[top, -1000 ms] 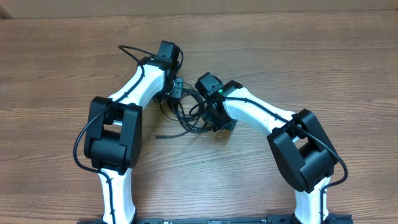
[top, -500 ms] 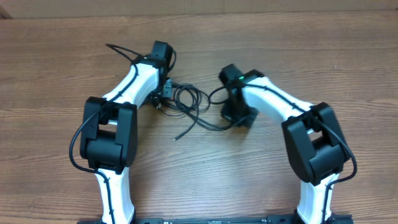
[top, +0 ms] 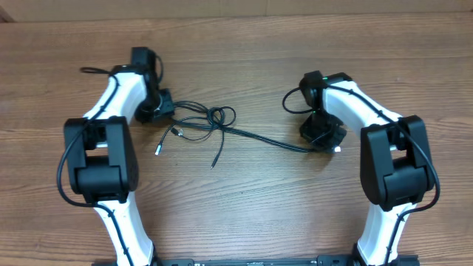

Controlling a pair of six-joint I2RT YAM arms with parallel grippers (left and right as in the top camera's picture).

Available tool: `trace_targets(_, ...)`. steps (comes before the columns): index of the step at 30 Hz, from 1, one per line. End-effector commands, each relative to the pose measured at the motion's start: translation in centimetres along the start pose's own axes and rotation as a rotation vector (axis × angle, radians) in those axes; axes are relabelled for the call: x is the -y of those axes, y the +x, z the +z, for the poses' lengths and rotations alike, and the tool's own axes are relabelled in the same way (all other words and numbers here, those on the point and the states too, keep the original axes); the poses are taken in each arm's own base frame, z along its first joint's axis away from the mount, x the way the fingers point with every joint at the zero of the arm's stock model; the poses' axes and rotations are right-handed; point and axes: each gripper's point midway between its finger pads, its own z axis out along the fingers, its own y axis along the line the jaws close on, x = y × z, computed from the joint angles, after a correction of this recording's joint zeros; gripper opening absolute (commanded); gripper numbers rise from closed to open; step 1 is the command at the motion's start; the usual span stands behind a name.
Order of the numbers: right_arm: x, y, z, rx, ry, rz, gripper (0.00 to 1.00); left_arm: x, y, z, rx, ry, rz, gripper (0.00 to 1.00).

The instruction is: Untangle cables

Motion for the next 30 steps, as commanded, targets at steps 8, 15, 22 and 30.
trace_targets(8, 7.5, -5.6, 1.6, 0.105, 0.216, 0.121, 0.04, -4.1, 1.4, 2.3, -0.082, -0.028, -0.106, 0.48)
trace_targets(15, 10.9, -7.7, 2.3, 0.062, 0.223, 0.223, 0.04, -4.3, 1.4, 2.3, -0.080, -0.043, -0.105, 0.47)
trace_targets(22, 12.0, -8.0, 2.9, 0.005, 0.188, 0.258, 0.04, -4.0, 1.2, 2.3, -0.074, -0.030, -0.103, 0.49)
trace_targets(30, 4.9, -4.9, 3.4, -0.154, -0.121, 0.053, 0.04, 8.2, 2.8, -0.7, -0.114, 0.610, 0.194, 0.64)
